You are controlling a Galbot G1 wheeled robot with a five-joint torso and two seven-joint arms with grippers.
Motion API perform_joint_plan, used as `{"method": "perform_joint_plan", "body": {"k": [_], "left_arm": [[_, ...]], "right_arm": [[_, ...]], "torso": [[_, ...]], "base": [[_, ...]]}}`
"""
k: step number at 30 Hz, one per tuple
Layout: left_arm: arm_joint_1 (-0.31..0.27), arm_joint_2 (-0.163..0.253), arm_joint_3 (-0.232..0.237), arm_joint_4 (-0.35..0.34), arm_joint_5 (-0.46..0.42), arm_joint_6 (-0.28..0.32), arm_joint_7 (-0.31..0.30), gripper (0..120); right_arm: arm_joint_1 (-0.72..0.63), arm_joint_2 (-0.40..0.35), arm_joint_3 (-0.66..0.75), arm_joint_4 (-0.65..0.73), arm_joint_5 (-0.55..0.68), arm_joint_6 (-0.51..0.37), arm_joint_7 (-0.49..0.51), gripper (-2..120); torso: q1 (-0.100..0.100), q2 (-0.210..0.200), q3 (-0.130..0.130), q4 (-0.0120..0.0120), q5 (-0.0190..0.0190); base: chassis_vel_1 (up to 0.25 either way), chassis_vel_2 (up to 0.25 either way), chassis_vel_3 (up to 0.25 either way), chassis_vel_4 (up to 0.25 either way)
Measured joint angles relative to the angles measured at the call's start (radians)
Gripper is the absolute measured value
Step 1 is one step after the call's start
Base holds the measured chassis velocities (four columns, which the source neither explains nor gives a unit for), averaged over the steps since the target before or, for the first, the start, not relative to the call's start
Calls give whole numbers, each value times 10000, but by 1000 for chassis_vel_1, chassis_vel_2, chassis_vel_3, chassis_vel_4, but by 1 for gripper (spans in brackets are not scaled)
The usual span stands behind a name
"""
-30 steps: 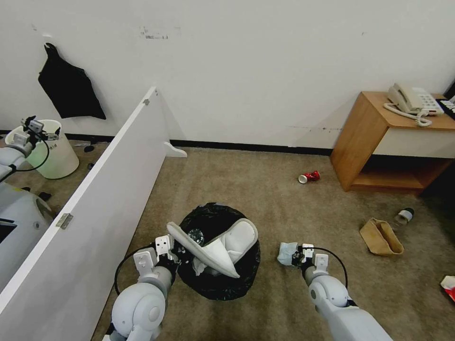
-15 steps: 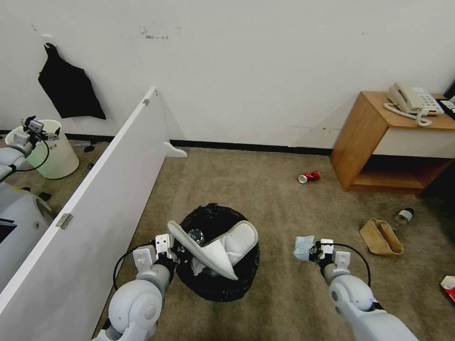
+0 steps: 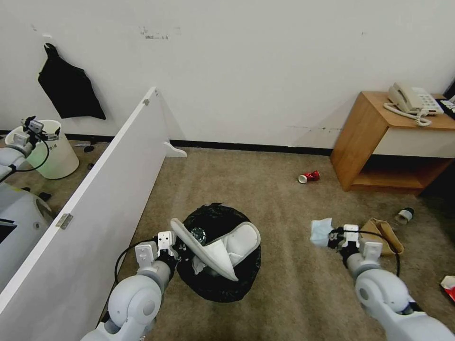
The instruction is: Pick up the trash bin, then pick up the garbage from the floor and place it into the trash bin.
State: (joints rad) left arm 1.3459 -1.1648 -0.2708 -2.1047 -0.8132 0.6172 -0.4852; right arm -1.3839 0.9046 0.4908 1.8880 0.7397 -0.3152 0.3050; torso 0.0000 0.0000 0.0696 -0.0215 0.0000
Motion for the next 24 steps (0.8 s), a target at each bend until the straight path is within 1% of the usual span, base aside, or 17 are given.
{"method": "perform_joint_plan", "body": {"k": [5, 8, 15, 17, 24], "left_arm": [[-12, 15, 99, 95, 4, 17, 54, 0], [-29, 24, 194, 136, 77, 50, 168, 0], [-16, 0, 202, 149, 207, 89, 242, 0], [-32, -51, 260, 162, 267, 123, 250, 0], [-99, -191, 466, 206, 392, 189, 290, 0]], "right_arm": [[-294, -327, 411, 653, 180, -2, -3, 0], [-521, -668, 803, 1411, 432, -3, -25, 0], [-573, -1114, 1144, 2266, 792, 10, -66, 0], [-574, -1319, 1329, 2725, 1036, 16, -144, 0], [-542, -1703, 1588, 3460, 1539, 27, -317, 0]], "torso": [[0, 0, 0, 1, 0], [0, 1, 0, -1, -1], [0, 0, 0, 1, -1], [0, 0, 0, 0, 0], [0, 0, 0, 0, 0]], "base": [[0, 0, 0, 0], [0, 0, 0, 0], [0, 0, 0, 0], [0, 0, 0, 0], [0, 0, 0, 0]]}}
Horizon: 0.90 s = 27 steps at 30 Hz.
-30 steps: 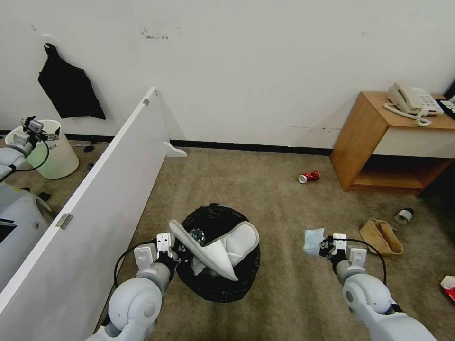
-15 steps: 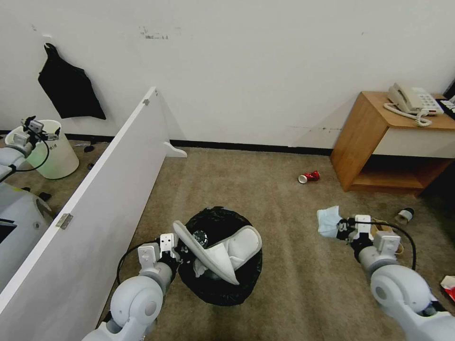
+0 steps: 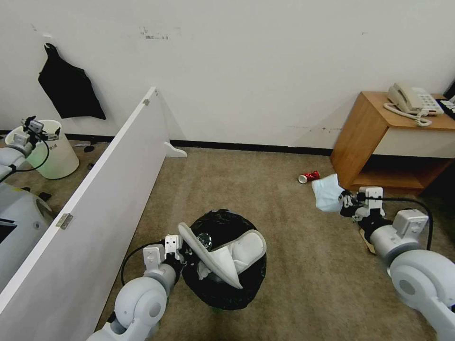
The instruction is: Pick up the trash bin, then pick up the garbage from the floor and place it into the trash bin.
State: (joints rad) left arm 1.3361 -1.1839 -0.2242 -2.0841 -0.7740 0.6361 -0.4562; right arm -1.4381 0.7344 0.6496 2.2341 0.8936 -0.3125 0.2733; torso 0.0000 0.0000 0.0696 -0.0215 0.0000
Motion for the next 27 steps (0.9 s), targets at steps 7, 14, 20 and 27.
{"method": "perform_joint_plan", "body": {"k": [7, 14, 20, 27], "left_arm": [[-42, -113, 149, 8, 166, 73, 87, 0], [-134, -355, 416, 28, 449, 167, 132, 0], [-251, -564, 595, 41, 604, 238, 149, 0], [-272, -620, 645, -59, 616, 296, 158, 0]], "right_arm": [[179, -219, 67, 488, 358, 107, -415, 0], [356, -372, -104, 772, 545, 326, -1146, 0], [600, -439, -571, 874, 588, 452, -1562, 0], [755, -441, -1123, 942, 502, 651, -2169, 0]], "torso": [[0, 0, 0, 1, -1], [0, 0, 0, 0, 0], [0, 0, 0, 0, 0], [0, 0, 0, 0, 0]], "base": [[0, 0, 0, 0], [0, 0, 0, 0], [0, 0, 0, 0], [0, 0, 0, 0]]}}
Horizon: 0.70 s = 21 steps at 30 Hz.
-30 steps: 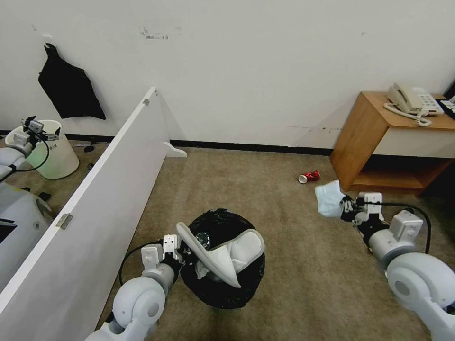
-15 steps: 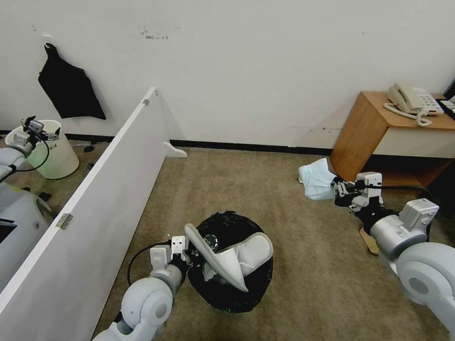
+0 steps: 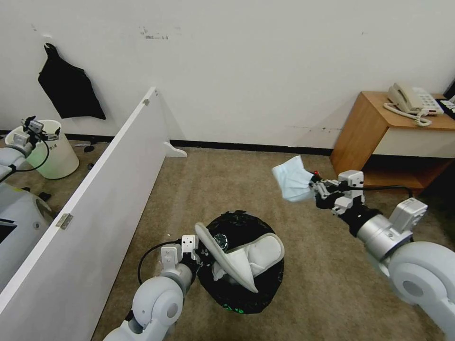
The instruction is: Pick up the trash bin, then pick up the garbage from the floor and place it into the trash bin.
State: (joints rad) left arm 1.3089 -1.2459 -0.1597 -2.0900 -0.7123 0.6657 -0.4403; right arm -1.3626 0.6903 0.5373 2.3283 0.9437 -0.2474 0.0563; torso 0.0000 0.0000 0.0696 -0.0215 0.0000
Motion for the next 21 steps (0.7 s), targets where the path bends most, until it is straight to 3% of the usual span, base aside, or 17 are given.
{"method": "perform_joint_plan", "body": {"k": [21], "left_arm": [[49, -286, 77, -152, 187, 91, 112, 0]], "right_arm": [[184, 82, -1440, -130, -731, 78, -637, 0]], "torso": [[0, 0, 0, 0, -1]], "base": [[0, 0, 0, 0]]}}
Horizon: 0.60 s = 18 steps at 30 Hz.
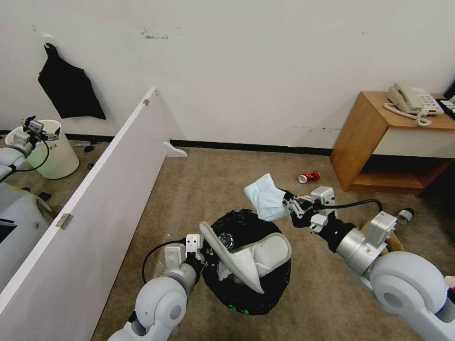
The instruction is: Pick up the trash bin, then pick up the garbage from the floor and place it into the trash bin.
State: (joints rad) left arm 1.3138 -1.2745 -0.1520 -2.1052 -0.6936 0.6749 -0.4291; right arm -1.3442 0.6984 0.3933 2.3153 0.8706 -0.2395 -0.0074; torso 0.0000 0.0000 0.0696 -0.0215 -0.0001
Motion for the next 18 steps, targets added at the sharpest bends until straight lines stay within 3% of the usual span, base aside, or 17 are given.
{"method": "perform_joint_plan", "body": {"k": [18], "left_arm": [[-21, -265, 22, 56, 133, 44, 1, 0]], "right_arm": [[218, 427, -1301, -323, -729, -111, -112, 0]], "torso": [[0, 1, 0, 0, 1]], "base": [[0, 0, 0, 0]]}}
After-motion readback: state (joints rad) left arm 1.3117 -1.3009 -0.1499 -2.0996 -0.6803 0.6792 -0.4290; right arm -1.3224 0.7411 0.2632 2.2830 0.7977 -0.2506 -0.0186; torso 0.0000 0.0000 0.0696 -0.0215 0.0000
